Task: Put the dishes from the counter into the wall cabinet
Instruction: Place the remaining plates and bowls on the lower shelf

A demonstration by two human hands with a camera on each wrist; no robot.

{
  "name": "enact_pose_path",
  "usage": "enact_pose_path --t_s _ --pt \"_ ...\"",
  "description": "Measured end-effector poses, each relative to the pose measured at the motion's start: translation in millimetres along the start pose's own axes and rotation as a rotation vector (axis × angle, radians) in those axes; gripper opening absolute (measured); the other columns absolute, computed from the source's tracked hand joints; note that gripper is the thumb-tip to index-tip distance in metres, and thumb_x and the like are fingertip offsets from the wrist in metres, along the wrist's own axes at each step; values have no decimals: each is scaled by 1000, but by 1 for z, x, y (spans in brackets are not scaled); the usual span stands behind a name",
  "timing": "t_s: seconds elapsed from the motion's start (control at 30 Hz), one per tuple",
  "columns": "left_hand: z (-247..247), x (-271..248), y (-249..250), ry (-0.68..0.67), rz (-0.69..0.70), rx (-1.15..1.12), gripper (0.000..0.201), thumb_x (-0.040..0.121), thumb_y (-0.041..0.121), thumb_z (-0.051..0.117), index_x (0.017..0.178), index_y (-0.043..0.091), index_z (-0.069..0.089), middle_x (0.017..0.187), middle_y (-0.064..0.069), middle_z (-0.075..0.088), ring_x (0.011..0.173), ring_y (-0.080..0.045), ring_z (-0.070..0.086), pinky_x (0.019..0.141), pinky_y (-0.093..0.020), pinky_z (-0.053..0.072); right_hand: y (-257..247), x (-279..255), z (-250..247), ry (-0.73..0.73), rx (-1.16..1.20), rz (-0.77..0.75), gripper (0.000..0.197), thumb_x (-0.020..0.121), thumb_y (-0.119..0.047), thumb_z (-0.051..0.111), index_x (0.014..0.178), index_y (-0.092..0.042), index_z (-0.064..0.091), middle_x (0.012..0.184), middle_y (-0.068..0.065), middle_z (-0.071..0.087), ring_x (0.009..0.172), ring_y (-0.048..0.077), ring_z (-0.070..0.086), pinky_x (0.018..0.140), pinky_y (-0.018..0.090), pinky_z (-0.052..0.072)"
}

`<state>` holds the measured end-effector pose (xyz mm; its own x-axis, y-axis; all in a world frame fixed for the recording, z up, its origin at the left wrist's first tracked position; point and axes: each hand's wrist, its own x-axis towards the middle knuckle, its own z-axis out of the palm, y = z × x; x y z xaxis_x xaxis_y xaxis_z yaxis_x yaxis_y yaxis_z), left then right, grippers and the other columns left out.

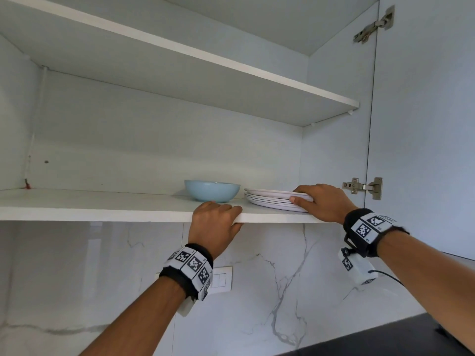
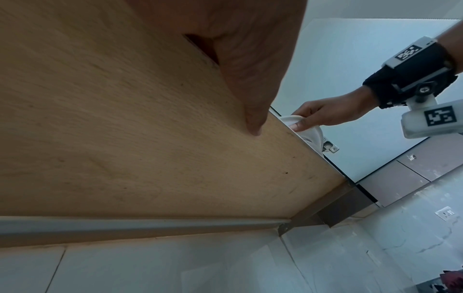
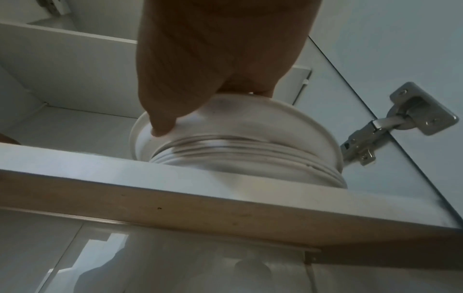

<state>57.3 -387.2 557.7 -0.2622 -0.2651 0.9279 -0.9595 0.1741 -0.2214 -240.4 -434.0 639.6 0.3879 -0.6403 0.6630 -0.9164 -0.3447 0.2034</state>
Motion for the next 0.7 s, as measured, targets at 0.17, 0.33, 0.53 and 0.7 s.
enact_pose_path --t_s 0.17,0.33,0.53,0.7 --pt "0 0 1 -5 -6 -10 19 74 45 76 84 29 70 70 8 69 62 -17 62 66 -29 47 -2 0 9 -23 136 35 78 80 -85 10 117 -39 61 108 -9 70 101 19 62 82 36 48" --pt "1 0 1 -25 -21 -48 20 75 44 75 86 28 70 72 8 70 65 -19 64 71 -31 51 -3 0 25 5 153 57 87 78 -86 7 122 -35 62 121 -12 68 108 20 61 88 38 46" --pt "-1 -1 2 -20 -31 -65 19 76 44 73 86 29 71 72 8 70 65 -19 63 71 -29 48 -1 -4 38 143 116 25 77 85 -81 10 127 -38 58 129 -11 62 114 20 57 91 43 42" --pt "-6 -4 2 -67 -18 -84 26 80 45 63 98 28 71 84 8 73 74 -18 66 78 -31 47 -20 -25 48 355 114 -50 48 96 -57 39 134 -32 57 146 -2 51 129 22 50 103 50 38"
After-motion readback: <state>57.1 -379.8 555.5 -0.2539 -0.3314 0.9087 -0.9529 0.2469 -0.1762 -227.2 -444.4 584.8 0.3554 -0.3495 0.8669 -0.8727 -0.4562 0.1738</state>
